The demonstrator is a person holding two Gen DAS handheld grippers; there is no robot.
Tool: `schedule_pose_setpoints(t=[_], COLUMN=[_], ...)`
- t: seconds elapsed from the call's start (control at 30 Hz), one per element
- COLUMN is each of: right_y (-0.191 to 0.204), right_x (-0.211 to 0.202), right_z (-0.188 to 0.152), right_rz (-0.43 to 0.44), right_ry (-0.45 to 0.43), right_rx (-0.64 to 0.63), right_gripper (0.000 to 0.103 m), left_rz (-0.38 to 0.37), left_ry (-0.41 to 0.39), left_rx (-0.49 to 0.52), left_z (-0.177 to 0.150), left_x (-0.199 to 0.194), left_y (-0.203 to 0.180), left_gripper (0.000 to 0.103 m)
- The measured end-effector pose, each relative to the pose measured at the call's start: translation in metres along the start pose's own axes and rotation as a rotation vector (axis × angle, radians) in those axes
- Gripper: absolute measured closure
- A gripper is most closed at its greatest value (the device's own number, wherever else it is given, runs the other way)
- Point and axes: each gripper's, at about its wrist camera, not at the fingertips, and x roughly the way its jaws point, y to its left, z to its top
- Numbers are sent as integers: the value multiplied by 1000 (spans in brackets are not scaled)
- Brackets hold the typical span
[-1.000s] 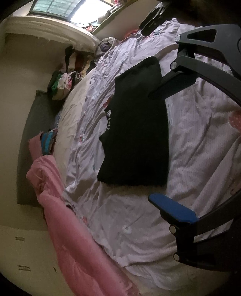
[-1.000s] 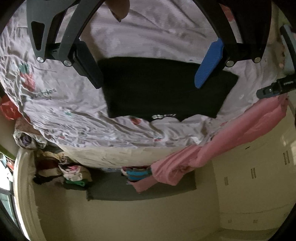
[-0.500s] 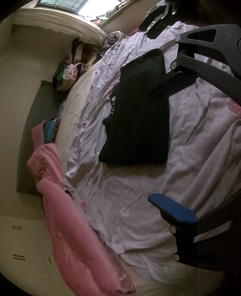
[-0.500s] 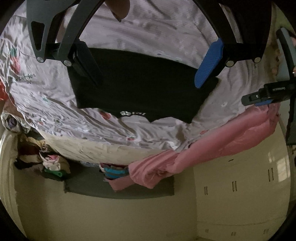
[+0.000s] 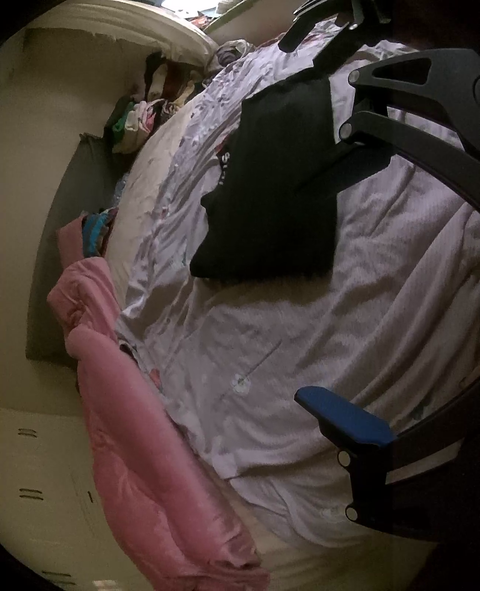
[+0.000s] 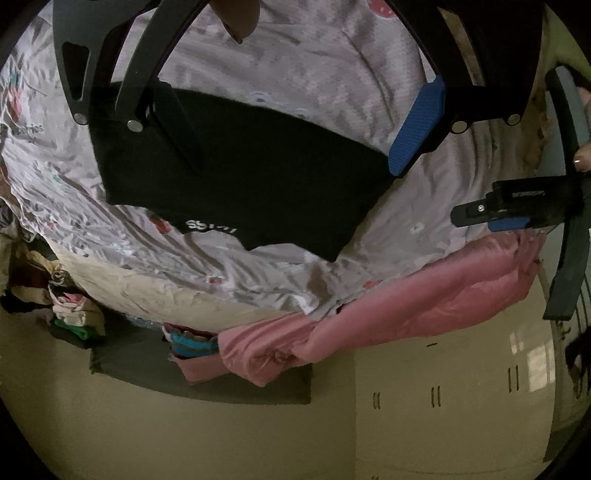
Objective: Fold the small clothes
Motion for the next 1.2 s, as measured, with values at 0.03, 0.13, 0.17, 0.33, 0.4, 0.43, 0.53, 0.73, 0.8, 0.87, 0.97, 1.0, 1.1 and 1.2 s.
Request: schedule_pose_setpoints(t=[0.03, 0.13, 0.17, 0.33, 0.4, 0.43, 0.53, 0.73, 0.8, 0.87, 0.97, 1.0, 1.1, 1.2], right_y=[3, 11, 13, 22, 25, 26, 29, 36, 38, 40, 44, 45, 48, 51], right_x=[2, 10, 14, 29, 37, 39, 51, 75, 81, 89, 102, 105, 115, 125], right_z=[0, 0, -1, -4, -7, -7, -13, -24, -26, -29, -33, -34, -37, -40], right_rz=[4, 20, 24, 35, 27, 27, 29, 8, -6, -15, -36, -42, -60, -78], right_ry=[3, 14, 19, 43, 54, 59, 88, 128, 138, 150, 171, 177, 193, 207], right_rx=[-4, -16, -22, -37, -51, -54, -65, -107, -123, -137, -170, -180, -211, -232], right_gripper=[4, 4, 4, 4, 4, 4, 4, 4, 4, 4, 4, 4, 4, 4], left_rz=[4, 11, 14, 28, 32, 34, 40, 37, 39, 36, 25, 28, 19, 6], left_ry=[3, 15, 20, 53, 67, 81, 101, 136, 142, 153, 166, 172, 188, 204], left_rx=[0, -5, -10, -41, -48, -47, -46, -14, 1, 8, 24, 33, 58, 70], left_z=[0, -2, -3, -5, -4, -3, 2, 19, 27, 34, 44, 47, 53, 55], left_x=[1, 7, 10, 26, 34, 40, 51, 74, 81, 90, 103, 107, 123, 137], left_y=[1, 6, 8, 18, 20, 21, 21, 15, 12, 10, 5, 3, -4, -9], left_gripper=[10, 10, 10, 10, 10, 10, 10, 10, 10, 10, 10, 10, 10, 10])
